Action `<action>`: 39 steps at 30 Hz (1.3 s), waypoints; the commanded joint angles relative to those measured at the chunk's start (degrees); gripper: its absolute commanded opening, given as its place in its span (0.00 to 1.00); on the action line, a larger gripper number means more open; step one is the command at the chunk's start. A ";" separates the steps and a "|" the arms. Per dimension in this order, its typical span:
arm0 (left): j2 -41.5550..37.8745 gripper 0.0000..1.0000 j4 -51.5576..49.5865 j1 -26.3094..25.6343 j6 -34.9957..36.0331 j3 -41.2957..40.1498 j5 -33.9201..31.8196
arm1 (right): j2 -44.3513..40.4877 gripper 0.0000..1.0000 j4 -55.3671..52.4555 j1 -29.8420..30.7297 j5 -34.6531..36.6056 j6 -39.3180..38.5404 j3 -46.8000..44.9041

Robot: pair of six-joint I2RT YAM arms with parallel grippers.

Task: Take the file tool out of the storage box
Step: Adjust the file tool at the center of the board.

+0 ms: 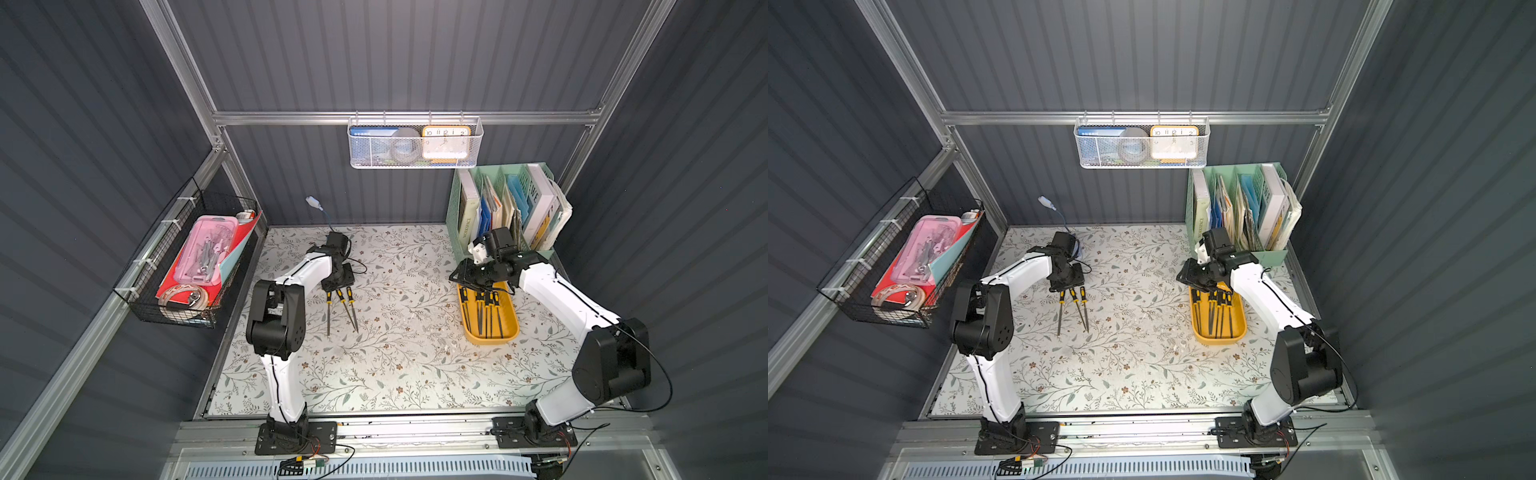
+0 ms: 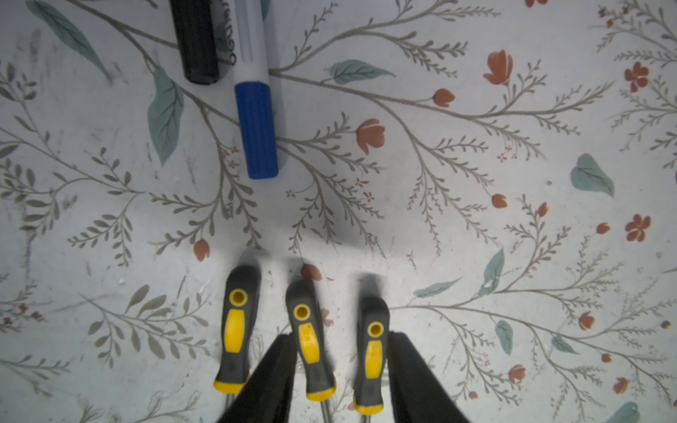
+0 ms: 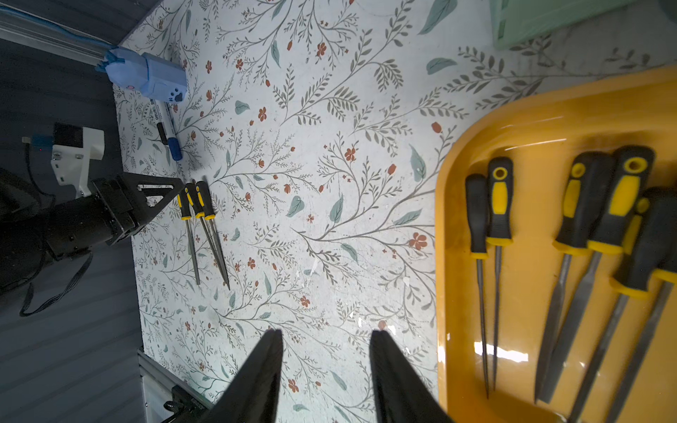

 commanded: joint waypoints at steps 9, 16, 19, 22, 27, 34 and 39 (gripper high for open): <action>0.74 0.43 0.81 0.90 -0.54 -2.53 0.25 | 1.40 0.44 -1.38 -0.02 -1.22 -1.13 -0.63; 2.05 0.39 1.08 0.99 -0.28 -2.71 0.02 | 1.67 0.44 -1.50 -0.02 -1.31 -1.21 -0.64; 2.18 0.39 1.03 1.04 -0.02 -2.88 -0.29 | 1.94 0.44 -1.54 -0.02 -1.38 -1.17 -0.59; 2.30 0.39 1.08 1.16 0.06 -2.97 -0.52 | 2.03 0.44 -1.48 -0.02 -1.40 -1.12 -0.40; 2.47 0.35 1.14 1.21 0.33 -2.97 -0.47 | 2.46 0.44 -1.46 -0.06 -1.49 -0.97 -0.21; 3.21 0.32 1.43 1.34 0.46 -5.26 -0.58 | 2.45 0.44 -1.65 -0.11 -1.58 -1.03 -0.42; 3.56 0.30 1.29 1.34 0.79 -5.34 -0.78 | 2.64 0.44 -1.82 -0.14 -1.66 -1.12 -0.22</action>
